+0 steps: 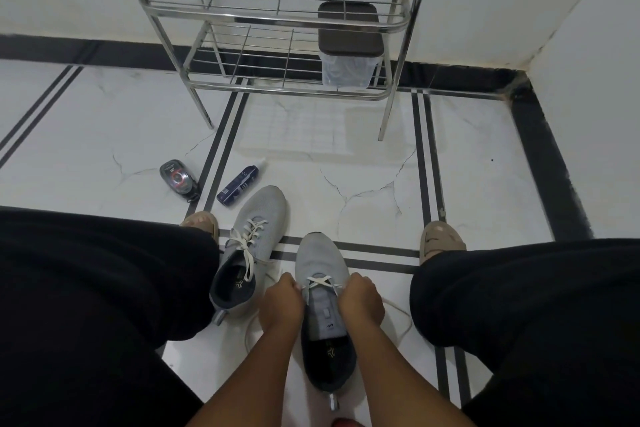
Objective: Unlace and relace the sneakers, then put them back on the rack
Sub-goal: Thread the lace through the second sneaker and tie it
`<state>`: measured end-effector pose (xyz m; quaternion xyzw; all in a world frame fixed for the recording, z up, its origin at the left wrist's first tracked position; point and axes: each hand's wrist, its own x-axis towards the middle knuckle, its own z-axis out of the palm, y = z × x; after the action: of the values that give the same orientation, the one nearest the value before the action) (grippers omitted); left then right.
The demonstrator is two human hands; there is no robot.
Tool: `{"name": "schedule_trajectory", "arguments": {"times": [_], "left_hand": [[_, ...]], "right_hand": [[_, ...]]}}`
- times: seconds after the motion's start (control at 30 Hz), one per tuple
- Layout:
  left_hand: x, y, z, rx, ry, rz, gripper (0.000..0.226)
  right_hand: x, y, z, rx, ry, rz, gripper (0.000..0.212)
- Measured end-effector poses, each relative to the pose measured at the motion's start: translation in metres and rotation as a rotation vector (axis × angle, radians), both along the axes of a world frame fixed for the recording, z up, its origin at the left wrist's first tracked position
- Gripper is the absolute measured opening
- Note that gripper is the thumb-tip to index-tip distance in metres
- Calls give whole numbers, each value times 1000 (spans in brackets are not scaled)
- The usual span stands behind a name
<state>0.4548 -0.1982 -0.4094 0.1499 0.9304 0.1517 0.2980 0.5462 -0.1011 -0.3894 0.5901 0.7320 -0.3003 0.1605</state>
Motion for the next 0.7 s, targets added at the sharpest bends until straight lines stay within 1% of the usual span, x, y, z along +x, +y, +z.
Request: {"name": "schedule_trajectory", "arguments": {"times": [0.07, 0.1, 0.13, 0.2, 0.23, 0.27, 0.3, 0.4, 0.43, 0.5, 0.57, 0.63, 0.7], "left_hand": [[-1, 2, 1, -10, -21, -12, 18], [0, 2, 2, -6, -23, -9, 19], [1, 2, 4, 7, -20, 8, 23], [4, 2, 9, 33, 0, 70, 46], [7, 3, 12, 32, 15, 86, 53], [11, 5, 16, 16, 18, 79, 55], [16, 7, 18, -11, 4, 49, 52], [28, 9, 21, -78, -59, -75, 38], [31, 9, 22, -85, -55, -104, 31], [30, 5, 21, -80, -32, -121, 21], [25, 1, 18, -36, -60, -52, 21], [19, -3, 15, 39, -153, 62, 19], [14, -6, 11, 97, -250, 147, 15]], "right_hand": [[2, -2, 1, -15, 1, -42, 28], [2, -1, 2, -26, 21, -100, 29], [1, 1, 4, -42, 65, -205, 31], [-6, 11, 13, -48, 173, -467, 35], [-10, 17, 18, -16, 219, -549, 36], [-15, 24, 23, 27, 264, -571, 37], [-19, 29, 28, 63, 321, -550, 42], [-29, 35, 47, 71, 501, -431, 72], [-32, 34, 48, 49, 536, -413, 72], [-34, 28, 49, -57, 565, -403, 50], [-32, 19, 39, -104, 499, -293, 29], [-22, 9, 30, -106, 327, -83, 25], [-15, -3, 25, -127, 174, 42, 23]]}}
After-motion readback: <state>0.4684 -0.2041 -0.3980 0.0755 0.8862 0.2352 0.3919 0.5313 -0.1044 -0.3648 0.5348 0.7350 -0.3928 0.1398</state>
